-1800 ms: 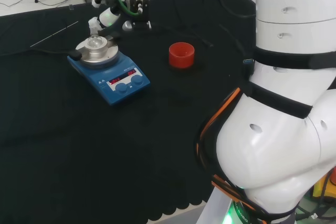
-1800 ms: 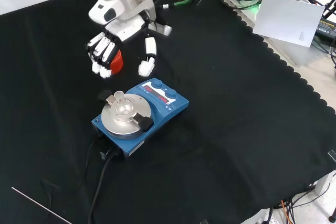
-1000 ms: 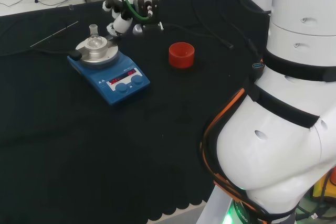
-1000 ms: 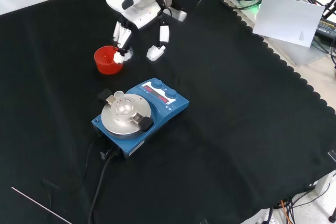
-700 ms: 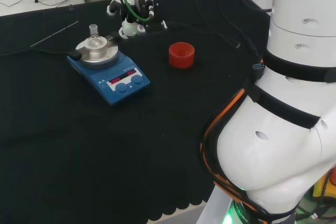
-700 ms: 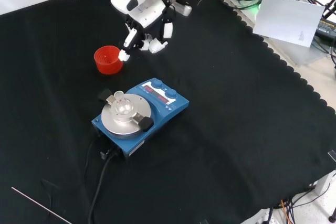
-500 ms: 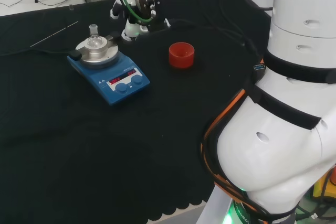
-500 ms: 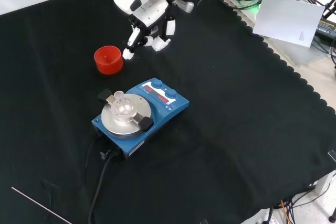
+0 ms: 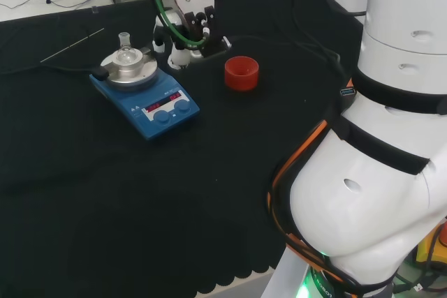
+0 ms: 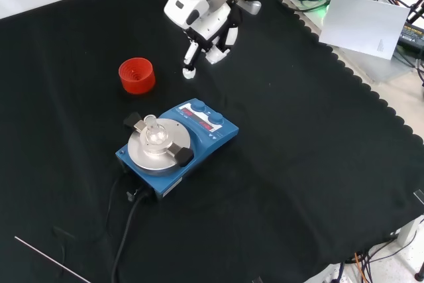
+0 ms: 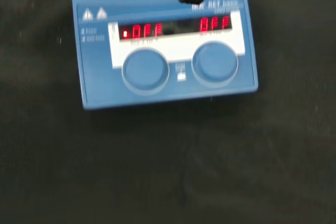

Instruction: Turn on the heater.

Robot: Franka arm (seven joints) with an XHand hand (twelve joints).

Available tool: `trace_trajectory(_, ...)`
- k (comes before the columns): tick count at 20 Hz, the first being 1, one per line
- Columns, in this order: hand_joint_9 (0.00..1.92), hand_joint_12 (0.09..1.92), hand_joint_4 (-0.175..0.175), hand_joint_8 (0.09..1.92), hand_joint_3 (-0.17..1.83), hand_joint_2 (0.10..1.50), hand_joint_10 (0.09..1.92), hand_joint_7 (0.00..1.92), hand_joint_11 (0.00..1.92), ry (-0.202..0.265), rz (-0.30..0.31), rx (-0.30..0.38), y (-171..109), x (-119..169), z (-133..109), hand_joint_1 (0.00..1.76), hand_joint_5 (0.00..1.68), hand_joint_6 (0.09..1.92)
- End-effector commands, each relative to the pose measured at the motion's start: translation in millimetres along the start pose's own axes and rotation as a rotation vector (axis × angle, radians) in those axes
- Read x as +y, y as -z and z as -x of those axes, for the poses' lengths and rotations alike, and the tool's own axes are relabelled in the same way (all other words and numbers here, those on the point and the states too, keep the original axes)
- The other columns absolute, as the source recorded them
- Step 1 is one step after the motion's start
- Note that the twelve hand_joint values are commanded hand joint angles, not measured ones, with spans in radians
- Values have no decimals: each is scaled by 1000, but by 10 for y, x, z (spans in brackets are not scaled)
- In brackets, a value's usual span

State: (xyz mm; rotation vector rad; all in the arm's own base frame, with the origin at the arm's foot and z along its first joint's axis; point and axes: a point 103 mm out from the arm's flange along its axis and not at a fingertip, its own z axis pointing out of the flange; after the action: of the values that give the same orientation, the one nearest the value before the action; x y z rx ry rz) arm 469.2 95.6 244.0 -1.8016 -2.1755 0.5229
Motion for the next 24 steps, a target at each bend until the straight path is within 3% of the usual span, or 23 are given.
trace_trajectory(1,1920,1522,-52,1708,703,859,1589,1757,1920,8,-80,-23,-146,-77,-1,1355,346,588)
trace_trajectory(11,1920,1542,-36,1725,743,836,1607,1760,1920,20,-183,-42,-374,-84,37,1388,237,525)
trace_trajectory(15,1920,1545,-26,1730,776,819,1607,1758,1920,29,-221,-44,-472,-37,7,1392,228,298)
trace_trajectory(24,1920,1542,-16,1732,796,809,1606,1757,1920,47,-316,-59,-688,79,-92,1398,238,108)
